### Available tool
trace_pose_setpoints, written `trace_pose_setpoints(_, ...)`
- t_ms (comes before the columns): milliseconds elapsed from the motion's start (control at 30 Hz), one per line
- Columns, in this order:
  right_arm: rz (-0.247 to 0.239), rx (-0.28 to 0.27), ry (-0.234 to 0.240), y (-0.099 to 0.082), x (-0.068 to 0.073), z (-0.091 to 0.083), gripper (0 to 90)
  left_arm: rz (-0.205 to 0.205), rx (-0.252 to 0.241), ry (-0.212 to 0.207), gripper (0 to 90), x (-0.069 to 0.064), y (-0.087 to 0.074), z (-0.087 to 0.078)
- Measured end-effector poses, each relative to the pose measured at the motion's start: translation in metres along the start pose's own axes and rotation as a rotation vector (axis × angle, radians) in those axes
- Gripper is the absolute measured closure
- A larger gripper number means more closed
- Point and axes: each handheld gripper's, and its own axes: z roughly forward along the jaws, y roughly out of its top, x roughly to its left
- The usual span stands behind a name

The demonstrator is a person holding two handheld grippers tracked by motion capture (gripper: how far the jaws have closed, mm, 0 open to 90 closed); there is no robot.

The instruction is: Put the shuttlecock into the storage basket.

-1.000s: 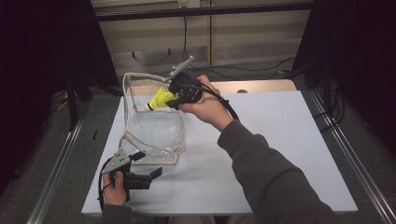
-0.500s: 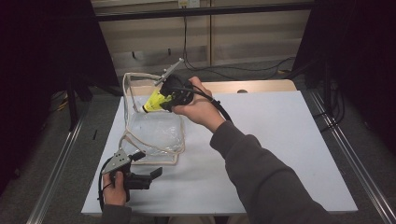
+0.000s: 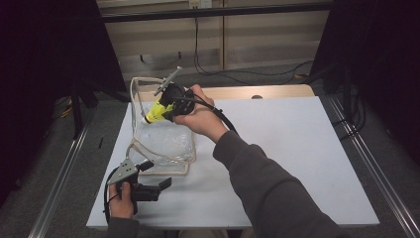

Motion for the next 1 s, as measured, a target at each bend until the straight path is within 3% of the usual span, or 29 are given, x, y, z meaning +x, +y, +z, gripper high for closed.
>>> trace_pose_setpoints(1000,-0.017,0.041,-0.016,0.003,0.005,0.03,79.9,0.0,0.0,-0.006,3.3,0.0,0.0,-0.001)
